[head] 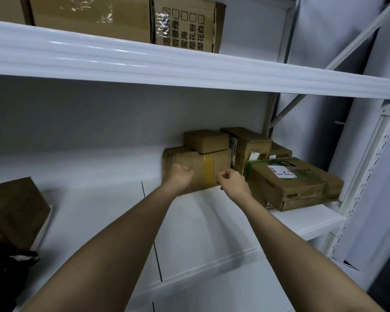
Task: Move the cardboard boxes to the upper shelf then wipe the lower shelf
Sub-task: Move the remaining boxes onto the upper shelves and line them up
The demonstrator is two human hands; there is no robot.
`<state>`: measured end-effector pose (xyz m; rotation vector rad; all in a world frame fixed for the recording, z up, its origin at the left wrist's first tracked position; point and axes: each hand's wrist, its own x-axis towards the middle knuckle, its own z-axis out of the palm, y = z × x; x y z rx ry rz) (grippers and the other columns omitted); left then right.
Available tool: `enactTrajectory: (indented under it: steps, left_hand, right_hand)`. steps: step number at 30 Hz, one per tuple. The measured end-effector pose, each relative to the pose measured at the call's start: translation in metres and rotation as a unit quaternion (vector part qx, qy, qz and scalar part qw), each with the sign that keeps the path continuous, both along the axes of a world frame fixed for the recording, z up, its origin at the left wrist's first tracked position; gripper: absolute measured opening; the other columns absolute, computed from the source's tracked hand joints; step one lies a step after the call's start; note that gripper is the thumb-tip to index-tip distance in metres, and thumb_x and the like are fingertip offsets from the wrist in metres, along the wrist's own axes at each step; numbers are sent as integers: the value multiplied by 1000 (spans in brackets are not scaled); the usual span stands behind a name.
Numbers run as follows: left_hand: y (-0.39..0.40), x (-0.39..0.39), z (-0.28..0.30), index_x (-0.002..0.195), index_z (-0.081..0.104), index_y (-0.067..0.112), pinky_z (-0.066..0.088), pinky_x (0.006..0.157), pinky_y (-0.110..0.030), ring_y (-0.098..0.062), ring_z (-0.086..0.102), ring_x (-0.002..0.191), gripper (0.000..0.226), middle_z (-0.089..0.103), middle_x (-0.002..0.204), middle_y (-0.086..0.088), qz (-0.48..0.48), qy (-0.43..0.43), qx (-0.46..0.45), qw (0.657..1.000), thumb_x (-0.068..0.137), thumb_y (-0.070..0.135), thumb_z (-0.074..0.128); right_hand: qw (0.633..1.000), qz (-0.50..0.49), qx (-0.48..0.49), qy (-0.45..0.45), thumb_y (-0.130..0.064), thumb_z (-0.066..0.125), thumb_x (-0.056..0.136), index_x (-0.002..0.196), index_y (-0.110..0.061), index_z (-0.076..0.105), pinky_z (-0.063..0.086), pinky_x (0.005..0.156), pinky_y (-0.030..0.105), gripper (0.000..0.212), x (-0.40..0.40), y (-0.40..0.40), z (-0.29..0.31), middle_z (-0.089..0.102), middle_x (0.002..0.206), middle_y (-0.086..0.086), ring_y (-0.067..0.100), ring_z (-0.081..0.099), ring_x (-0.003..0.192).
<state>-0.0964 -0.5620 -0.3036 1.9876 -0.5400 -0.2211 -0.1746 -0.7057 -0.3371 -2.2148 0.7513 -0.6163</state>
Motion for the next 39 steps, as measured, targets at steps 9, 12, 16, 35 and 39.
enactTrajectory:
  steps: [9,12,16,35,39]
  left_hand:
    - [-52,45,13,133,40,4,46,91,-35,-24,52,97,42,53,110,-13,-7,103,-32,994,101,31,39]
    - [-79,63,14,130,42,7,47,98,-41,-23,53,98,42,54,103,-8,-4,133,-48,990,100,36,40]
    - [-107,83,22,140,33,15,51,92,-41,-26,55,105,56,51,116,-7,17,168,-72,983,95,45,46]
    - [-139,123,33,129,45,21,52,81,-31,-21,61,104,36,59,105,0,-28,163,-122,979,99,40,40]
    - [-130,130,37,139,38,12,52,90,-36,-27,56,115,45,51,133,-9,35,167,-145,975,100,37,38]
  right_hand:
    - [994,12,93,-52,-33,52,95,134,-18,41,46,94,36,43,72,-58,20,53,130,6,27,54,115]
    - [988,0,136,-74,-32,51,96,150,-13,15,37,108,43,68,100,-85,26,29,152,12,33,37,134]
    - [972,-51,210,-91,-43,51,94,153,-21,8,37,107,51,77,133,-116,39,17,155,14,39,33,134]
    - [862,-19,484,-148,-44,61,88,143,-16,35,50,62,35,67,190,-135,42,47,139,13,30,54,115]
    - [854,-119,468,-192,-54,66,78,151,-21,13,50,93,44,96,183,-128,42,37,144,14,33,44,125]
